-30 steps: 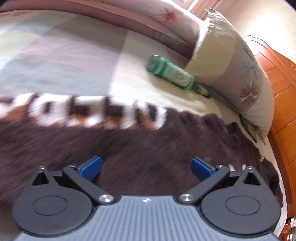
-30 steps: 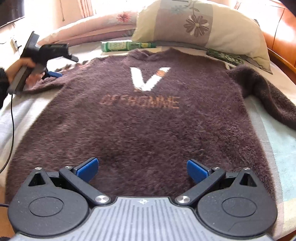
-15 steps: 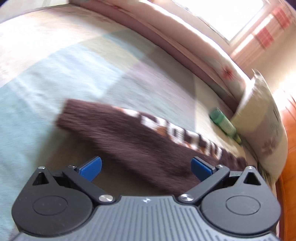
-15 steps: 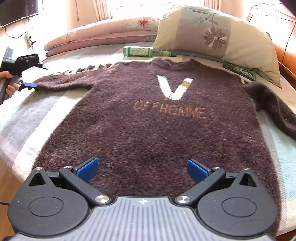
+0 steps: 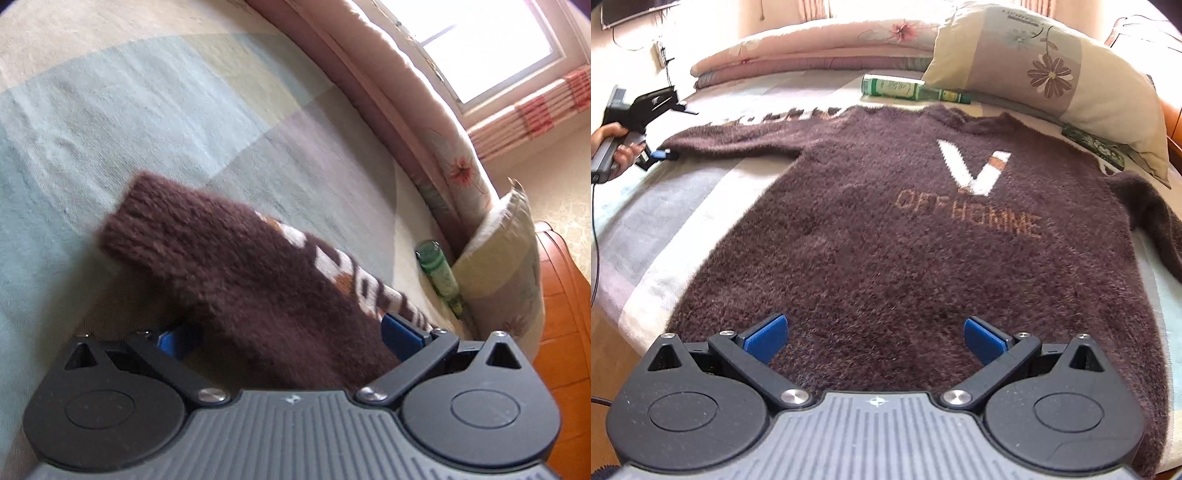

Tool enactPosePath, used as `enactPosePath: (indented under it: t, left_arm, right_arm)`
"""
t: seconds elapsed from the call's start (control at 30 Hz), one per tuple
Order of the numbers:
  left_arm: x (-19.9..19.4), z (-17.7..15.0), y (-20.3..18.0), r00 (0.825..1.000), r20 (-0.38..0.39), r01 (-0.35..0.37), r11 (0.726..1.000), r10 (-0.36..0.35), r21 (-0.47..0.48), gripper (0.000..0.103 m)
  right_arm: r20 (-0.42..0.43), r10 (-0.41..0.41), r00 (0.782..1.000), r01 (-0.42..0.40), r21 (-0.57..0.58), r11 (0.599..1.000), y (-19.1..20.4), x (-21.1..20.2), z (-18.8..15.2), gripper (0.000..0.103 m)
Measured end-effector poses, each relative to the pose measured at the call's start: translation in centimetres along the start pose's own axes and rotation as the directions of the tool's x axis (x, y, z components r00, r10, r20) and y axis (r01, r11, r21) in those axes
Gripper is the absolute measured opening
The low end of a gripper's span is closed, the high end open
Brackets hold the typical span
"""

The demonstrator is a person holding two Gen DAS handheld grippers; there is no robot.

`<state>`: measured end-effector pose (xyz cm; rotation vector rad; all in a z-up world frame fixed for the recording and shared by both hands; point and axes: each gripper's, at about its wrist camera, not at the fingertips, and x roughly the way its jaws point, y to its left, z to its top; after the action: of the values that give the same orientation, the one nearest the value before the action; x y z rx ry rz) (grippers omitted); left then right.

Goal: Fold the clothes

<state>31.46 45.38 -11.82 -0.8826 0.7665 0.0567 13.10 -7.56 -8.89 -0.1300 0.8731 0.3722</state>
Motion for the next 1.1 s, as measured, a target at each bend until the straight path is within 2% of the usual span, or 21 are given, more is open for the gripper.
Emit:
enactPosePath:
  t: [0.13, 0.23, 0.33, 0.43, 0.5, 0.57, 0.67, 0.83, 1.0, 1.1]
  left_arm:
    - [0.0, 1.5, 0.0, 0.994, 0.098, 0.046, 0.998, -0.043, -0.033, 0.102]
    - [-1.0, 3.3, -1.5, 0.981, 0.192, 0.039, 0.999, -0.04, 0.011, 0.102]
    - [-2.9, 4.8, -3.3, 0.961, 0.266, 0.067, 0.996, -0.08, 0.059, 0.102]
    - [-4.7, 5.8, -5.5, 0.94, 0.339, -0.004, 0.99, -0.043, 0.138, 0.102]
    - [-5.2, 6.0, -7.0, 0.934, 0.358, -0.065, 0.978, -0.01, 0.199, 0.102]
    - [-5.0, 5.4, -8.2, 0.94, 0.34, -0.104, 0.958, 0.007, 0.266, 0.102]
    - [-3.0, 4.0, -9.2, 0.97, 0.241, -0.094, 0.936, 0.01, 0.338, 0.102]
    - [0.5, 1.9, -6.7, 0.979, 0.149, -0.183, 0.917, 0.138, 0.354, 0.102]
    - [4.1, -0.3, -4.3, 0.962, 0.059, -0.268, 0.886, 0.266, 0.378, 0.102]
    - [2.8, 0.1, -1.9, 0.924, 0.141, -0.379, 0.813, 0.354, 0.441, 0.102]
  right_arm:
    - [-0.014, -0.007, 1.0, 0.007, -0.019, 1.0, 0.3, 0.2, -0.3, 0.103]
    - [-0.025, -0.016, 1.0, 0.016, -0.013, 1.0, 0.0, 0.5, -0.4, 0.103]
    - [-0.034, -0.02, 0.999, 0.02, 0.006, 1.0, -0.2, 1.0, -0.4, 0.103]
    - [-0.035, -0.014, 0.999, 0.014, 0.004, 1.0, -0.2, 1.2, -0.4, 0.103]
    - [-0.036, -0.012, 0.999, 0.012, 0.003, 1.0, -0.1, 1.3, -0.3, 0.103]
    - [-0.038, -0.005, 0.999, 0.005, 0.006, 1.0, 0.0, 1.6, -0.3, 0.103]
    - [-0.045, 0.005, 0.999, -0.005, 0.004, 1.0, 0.2, 2.1, -0.3, 0.103]
    - [-0.045, 0.008, 0.999, -0.009, -0.006, 1.0, 0.5, 2.0, -0.4, 0.103]
    - [-0.036, -0.008, 0.999, 0.009, 0.014, 1.0, -0.4, 1.7, -0.5, 0.103]
    - [-0.032, -0.01, 0.999, 0.01, 0.028, 1.0, -1.0, 1.7, -0.6, 0.103]
